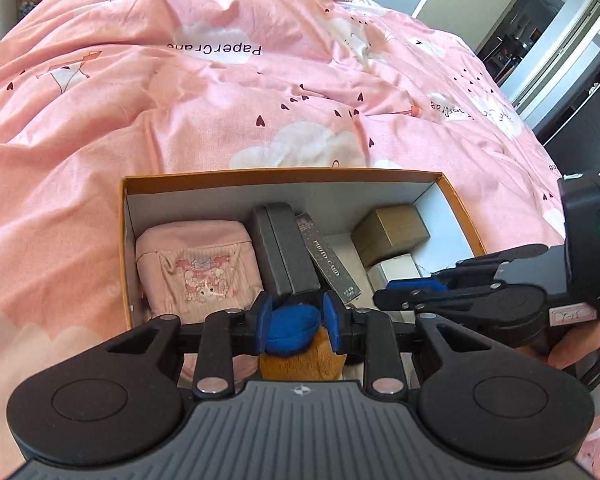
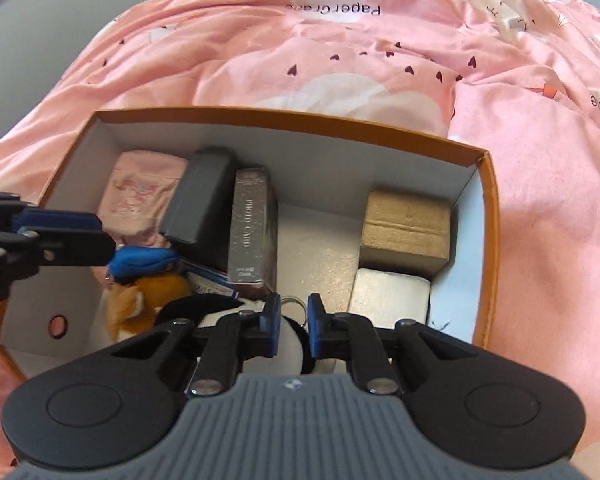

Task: Organize objects
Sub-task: 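Lower both plushes into the orange box and open both grippers, then withdraw both grippers from the orange box toward the tape measure and crocheted fruit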

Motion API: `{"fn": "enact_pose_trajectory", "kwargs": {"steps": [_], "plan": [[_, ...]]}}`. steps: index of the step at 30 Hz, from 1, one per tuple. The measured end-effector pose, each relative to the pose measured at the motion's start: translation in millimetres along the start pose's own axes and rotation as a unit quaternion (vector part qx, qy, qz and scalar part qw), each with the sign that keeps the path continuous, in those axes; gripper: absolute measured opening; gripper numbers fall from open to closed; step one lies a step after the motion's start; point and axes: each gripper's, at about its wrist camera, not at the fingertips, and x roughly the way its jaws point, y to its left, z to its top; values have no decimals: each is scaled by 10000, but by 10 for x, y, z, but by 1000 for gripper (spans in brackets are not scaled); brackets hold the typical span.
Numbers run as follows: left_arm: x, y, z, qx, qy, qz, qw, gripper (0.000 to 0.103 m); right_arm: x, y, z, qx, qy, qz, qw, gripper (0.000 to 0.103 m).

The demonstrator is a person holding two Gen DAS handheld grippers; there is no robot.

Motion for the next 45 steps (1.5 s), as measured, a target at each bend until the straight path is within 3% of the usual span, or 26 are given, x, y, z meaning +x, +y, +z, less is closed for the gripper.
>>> {"fn": "enact_pose_trajectory", "kwargs": {"steps": [6,11,15,19,25,32,40,45], "plan": [[156,59,22,-143,87,-40,9999,30,142,43,46,15,34,171,9998,8],[218,118,20,-230,138,-52,9996,29,202,93,119,72,23,607,9981,3],[252,142,28,-298,156,-101,9994,29,240,152,159,-35,24,468,9989,2],[272,138,30,-313,163,-140,9993,29,347,40,170,236,192,502,9983,2],[272,125,53,-334,142,-152,9992,29,564,50,224,198,385,175,9989,3],[277,160,103,-444,138,-227,9987,29,659,65,405,98,364,317,9988,2],[302,198,99,-497,149,-209,9984,29,775,-66,419,965,726,805,9894,2],[216,198,62,-482,74,-226,9986,29,704,-52,379,1104,658,675,9894,3]]}}
